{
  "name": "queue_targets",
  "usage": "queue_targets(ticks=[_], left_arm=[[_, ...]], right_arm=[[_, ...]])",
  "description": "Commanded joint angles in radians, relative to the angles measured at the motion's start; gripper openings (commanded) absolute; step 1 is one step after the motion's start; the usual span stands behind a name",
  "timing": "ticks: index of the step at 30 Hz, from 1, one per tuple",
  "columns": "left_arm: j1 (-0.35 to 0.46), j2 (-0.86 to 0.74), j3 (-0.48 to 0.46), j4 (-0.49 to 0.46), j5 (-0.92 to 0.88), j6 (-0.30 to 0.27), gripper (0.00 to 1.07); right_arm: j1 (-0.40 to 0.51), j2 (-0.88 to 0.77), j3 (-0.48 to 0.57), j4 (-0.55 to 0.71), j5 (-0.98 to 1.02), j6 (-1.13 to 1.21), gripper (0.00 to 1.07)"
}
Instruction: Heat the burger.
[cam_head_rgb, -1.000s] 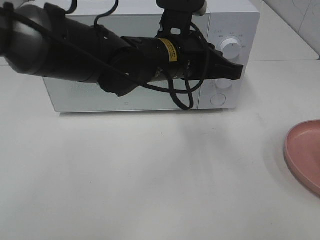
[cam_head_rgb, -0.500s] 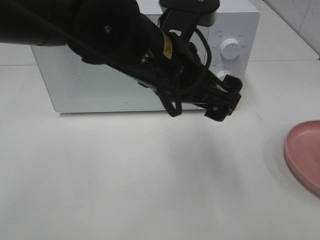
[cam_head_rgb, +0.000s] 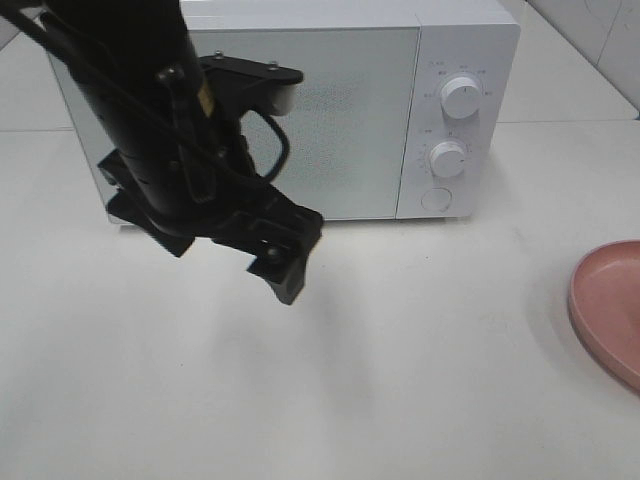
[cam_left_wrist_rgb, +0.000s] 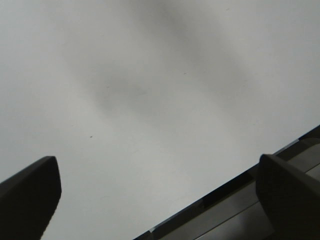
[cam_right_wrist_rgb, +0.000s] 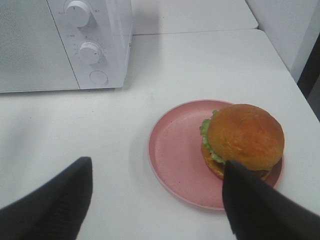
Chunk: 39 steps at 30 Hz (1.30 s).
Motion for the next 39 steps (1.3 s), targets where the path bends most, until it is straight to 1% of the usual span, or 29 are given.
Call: queue_targets(ticks=[1,2,3,5,6,7,8,9,10,11,13,14,15,16,17,19,20,22,23,26,28,29,30,32,33,34,36,37,39], left_arm=[[0.057,-0.031,0.011,-0.037,0.050,0.042,0.99],[0.089,-0.042,0.021,-0.049,0.060,0.054,0.99],[0.089,-0.042,0.021,-0.049,0.060,0.054,0.99],[0.218,-0.116,0.099,-0.083,0.093,0.126,0.99],[0.218,-0.116,0.099,-0.083,0.093,0.126,0.99],[0.249,-0.137,0.125,-0.088,0.092,0.139,0.99],[0.337,-0.187,0.189,-0.100,0.087,0.157,0.99],[0.337,-0.187,0.189,-0.100,0.087,0.157,0.99],[0.387,-0.216,0.220,-0.111,0.087,0.165,0.99],[0.387,-0.216,0.220,-0.111,0.087,0.165,0.99],[0.579,-0.332,0.315,-0.142,0.088,0.225,0.99],[0.579,-0.332,0.315,-0.142,0.088,0.225,0.99],[0.634,-0.363,0.337,-0.148,0.089,0.240,0.99],[0.745,-0.416,0.370,-0.156,0.094,0.264,0.99],[0.745,-0.416,0.370,-0.156,0.094,0.264,0.99],[0.869,-0.500,0.411,-0.167,0.114,0.260,0.99],[0.869,-0.500,0.411,-0.167,0.114,0.260,0.99],[0.931,-0.592,0.439,-0.166,0.113,0.258,0.99],[0.931,-0.592,0.439,-0.166,0.113,0.258,0.99],[0.940,-0.685,0.476,-0.162,0.110,0.262,0.99],[0.940,-0.785,0.534,-0.156,0.082,0.281,0.98],[0.940,-0.785,0.534,-0.156,0.082,0.281,0.98],[0.940,-0.865,0.588,-0.152,0.046,0.293,0.98],[0.940,-0.897,0.612,-0.152,0.028,0.293,0.98],[0.940,-0.974,0.670,-0.151,-0.010,0.293,0.98],[0.940,-0.974,0.670,-0.151,-0.010,0.293,0.98],[0.940,-1.093,0.746,-0.147,-0.061,0.293,0.98],[0.940,-1.093,0.746,-0.147,-0.061,0.293,0.98],[0.940,-1.215,0.770,-0.144,-0.093,0.293,0.98]], right_arm=[[-0.006,-0.025,0.003,-0.003,-0.008,-0.008,0.71],[-0.006,-0.025,0.003,-0.003,-0.008,-0.008,0.71],[-0.006,-0.025,0.003,-0.003,-0.008,-0.008,0.71],[-0.006,-0.025,0.003,-0.003,-0.008,-0.008,0.71],[-0.006,-0.025,0.003,-0.003,-0.008,-0.008,0.71],[-0.006,-0.025,0.003,-0.003,-0.008,-0.008,0.71],[-0.006,-0.025,0.003,-0.003,-0.008,-0.008,0.71],[-0.006,-0.025,0.003,-0.003,-0.008,-0.008,0.71],[-0.006,-0.025,0.003,-0.003,-0.008,-0.008,0.71],[-0.006,-0.025,0.003,-0.003,-0.008,-0.008,0.71],[-0.006,-0.025,0.003,-0.003,-0.008,-0.008,0.71],[-0.006,-0.025,0.003,-0.003,-0.008,-0.008,0.71],[-0.006,-0.025,0.003,-0.003,-0.008,-0.008,0.71],[-0.006,-0.025,0.003,-0.003,-0.008,-0.008,0.71],[-0.006,-0.025,0.003,-0.003,-0.008,-0.008,0.71],[-0.006,-0.025,0.003,-0.003,-0.008,-0.008,0.71],[-0.006,-0.025,0.003,-0.003,-0.008,-0.008,0.71],[-0.006,-0.025,0.003,-0.003,-0.008,-0.008,0.71],[-0.006,-0.025,0.003,-0.003,-0.008,-0.008,0.71],[-0.006,-0.025,0.003,-0.003,-0.008,-0.008,0.71],[-0.006,-0.025,0.003,-0.003,-0.008,-0.008,0.71],[-0.006,-0.025,0.003,-0.003,-0.008,-0.008,0.71],[-0.006,-0.025,0.003,-0.003,-0.008,-0.008,0.71],[-0.006,-0.025,0.003,-0.003,-0.008,-0.008,0.71],[-0.006,-0.025,0.003,-0.003,-0.008,-0.008,0.71],[-0.006,-0.025,0.003,-0.003,-0.008,-0.008,0.71],[-0.006,-0.025,0.003,-0.003,-0.008,-0.008,0.71],[-0.006,-0.025,0.003,-0.003,-0.008,-0.008,0.71],[-0.006,-0.026,0.003,-0.002,-0.008,-0.007,0.71]])
